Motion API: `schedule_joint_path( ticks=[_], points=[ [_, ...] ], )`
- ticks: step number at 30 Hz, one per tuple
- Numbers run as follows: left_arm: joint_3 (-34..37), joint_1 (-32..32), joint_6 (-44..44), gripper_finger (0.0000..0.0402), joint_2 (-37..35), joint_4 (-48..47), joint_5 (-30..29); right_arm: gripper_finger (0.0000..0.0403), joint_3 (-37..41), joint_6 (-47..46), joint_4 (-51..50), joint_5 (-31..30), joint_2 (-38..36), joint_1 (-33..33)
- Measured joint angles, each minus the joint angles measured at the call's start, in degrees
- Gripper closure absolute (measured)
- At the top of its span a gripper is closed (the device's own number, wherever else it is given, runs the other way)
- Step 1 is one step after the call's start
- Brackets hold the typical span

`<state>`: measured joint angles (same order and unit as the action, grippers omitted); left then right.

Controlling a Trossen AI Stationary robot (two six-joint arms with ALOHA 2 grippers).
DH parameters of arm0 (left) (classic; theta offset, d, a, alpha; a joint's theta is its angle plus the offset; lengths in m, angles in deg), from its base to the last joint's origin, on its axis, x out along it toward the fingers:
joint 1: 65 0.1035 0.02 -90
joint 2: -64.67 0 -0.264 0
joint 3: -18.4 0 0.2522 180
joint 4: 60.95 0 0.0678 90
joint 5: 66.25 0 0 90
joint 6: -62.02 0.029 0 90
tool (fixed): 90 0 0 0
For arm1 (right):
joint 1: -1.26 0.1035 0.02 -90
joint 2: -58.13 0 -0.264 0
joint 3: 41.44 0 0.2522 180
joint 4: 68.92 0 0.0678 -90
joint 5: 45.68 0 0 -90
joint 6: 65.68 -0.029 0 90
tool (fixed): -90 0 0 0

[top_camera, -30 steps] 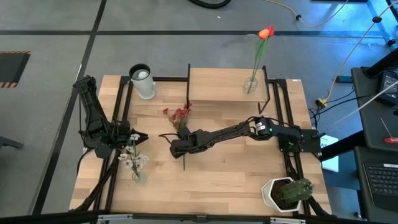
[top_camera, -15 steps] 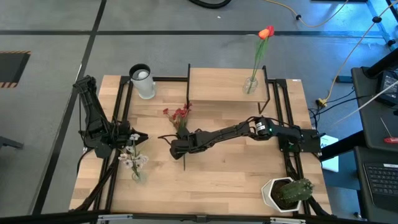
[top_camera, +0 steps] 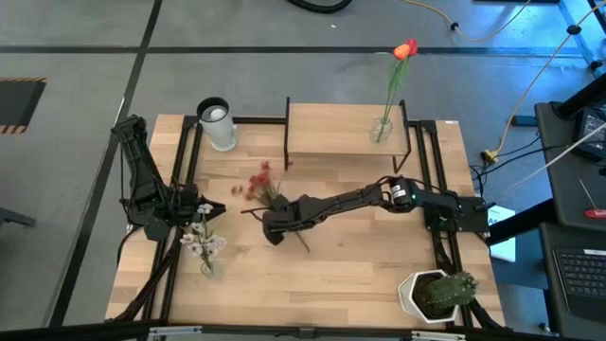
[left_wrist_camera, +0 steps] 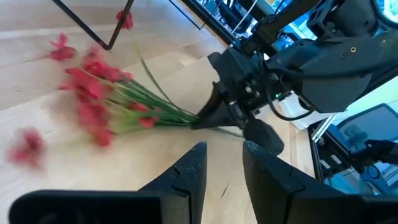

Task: Pick and place flowers into a vace then onto a shelf
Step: Put the red flowers into the transparent vase

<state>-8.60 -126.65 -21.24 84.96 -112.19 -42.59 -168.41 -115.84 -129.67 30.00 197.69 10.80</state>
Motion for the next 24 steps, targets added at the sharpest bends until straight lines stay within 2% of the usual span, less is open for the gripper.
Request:
schedule_joint_path(
  ticks=[5, 11, 18, 24],
  points=[
    [0.00, 0.00, -0.32, 0.0303, 0.02, 0.09, -0.38, 0.0398, 0.30, 7.79, -9.42, 3.89, -2.11, 0.47],
    [0.00, 0.00, -2.70, 0.0303, 0.02, 0.18, -0.13, 0.0400, 1.59, 14.26, -18.31, 3.84, -2.86, 1.78],
    [0.00, 0.00, -4.41, 0.0303, 0.02, 0.39, 0.39, 0.0401, 11.49, 13.21, -10.49, 4.97, -7.86, 3.24],
    [0.00, 0.00, -2.57, 0.0303, 0.02, 0.39, 0.90, 0.0402, 27.44, 9.01, 3.75, 8.46, -18.56, 3.73]
  ],
)
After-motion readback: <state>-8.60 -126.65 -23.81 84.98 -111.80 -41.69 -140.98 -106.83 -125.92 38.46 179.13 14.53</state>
